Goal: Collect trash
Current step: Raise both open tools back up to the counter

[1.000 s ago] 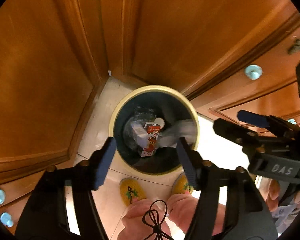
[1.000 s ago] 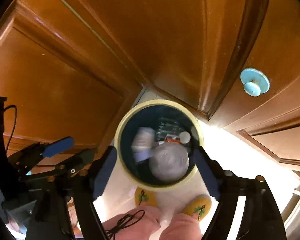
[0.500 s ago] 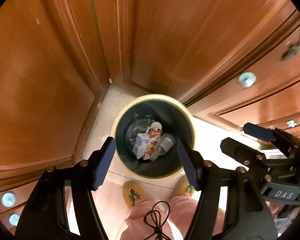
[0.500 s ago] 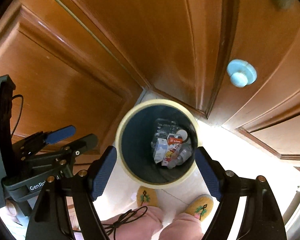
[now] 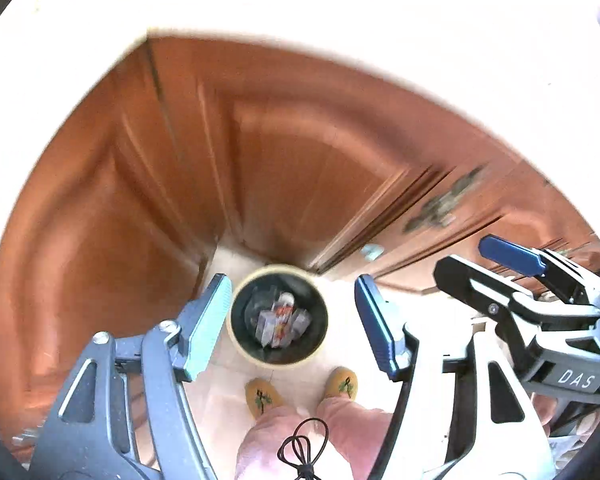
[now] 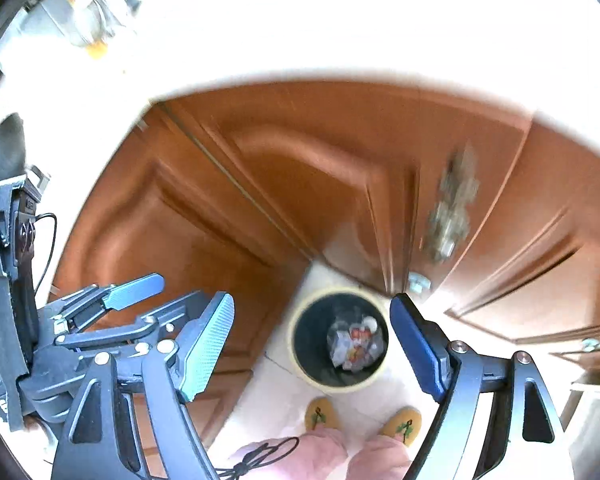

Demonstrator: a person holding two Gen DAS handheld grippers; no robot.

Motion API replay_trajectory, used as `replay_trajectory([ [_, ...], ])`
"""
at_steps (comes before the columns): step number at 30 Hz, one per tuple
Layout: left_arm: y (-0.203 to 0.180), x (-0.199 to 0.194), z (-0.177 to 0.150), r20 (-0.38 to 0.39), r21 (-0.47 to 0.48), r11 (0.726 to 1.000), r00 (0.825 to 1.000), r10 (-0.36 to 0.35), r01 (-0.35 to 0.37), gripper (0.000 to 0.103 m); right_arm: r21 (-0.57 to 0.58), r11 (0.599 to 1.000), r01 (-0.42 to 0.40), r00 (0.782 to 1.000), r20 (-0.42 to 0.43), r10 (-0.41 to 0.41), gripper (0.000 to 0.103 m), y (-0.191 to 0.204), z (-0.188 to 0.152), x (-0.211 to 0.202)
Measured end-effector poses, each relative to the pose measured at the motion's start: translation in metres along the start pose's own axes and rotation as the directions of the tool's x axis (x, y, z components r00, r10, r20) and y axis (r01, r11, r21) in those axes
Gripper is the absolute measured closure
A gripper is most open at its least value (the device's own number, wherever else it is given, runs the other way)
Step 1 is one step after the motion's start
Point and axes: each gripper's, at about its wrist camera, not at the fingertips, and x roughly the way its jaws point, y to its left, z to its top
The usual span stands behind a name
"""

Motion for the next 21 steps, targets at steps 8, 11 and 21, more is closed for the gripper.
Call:
replay_trajectory([
  [8,-0.026,-0.121,0.068,0.175,0.058,0.998,0.984,-0.01,0.0,0.042,-0.048,0.999,0.012,0.984,0.175,-0.003,0.021,0.047,0.067,-0.128],
  [11,-0.029,-0.157,0.09,0.229,0.077,0.997,0.973,-0.009,-0.009,0.042,-0.064,0.998,0.025,0.971,0.239,-0.009,0.021,0.066,0.086,-0.17],
  [21,-0.03,-0.25,0.135,0.342,0.13,0.991,0.939,-0.029,-0.017,0.042,-0.076,0.993,0.087,0.918,0.393,-0.051,0.021,0.118,0.141,-0.287],
])
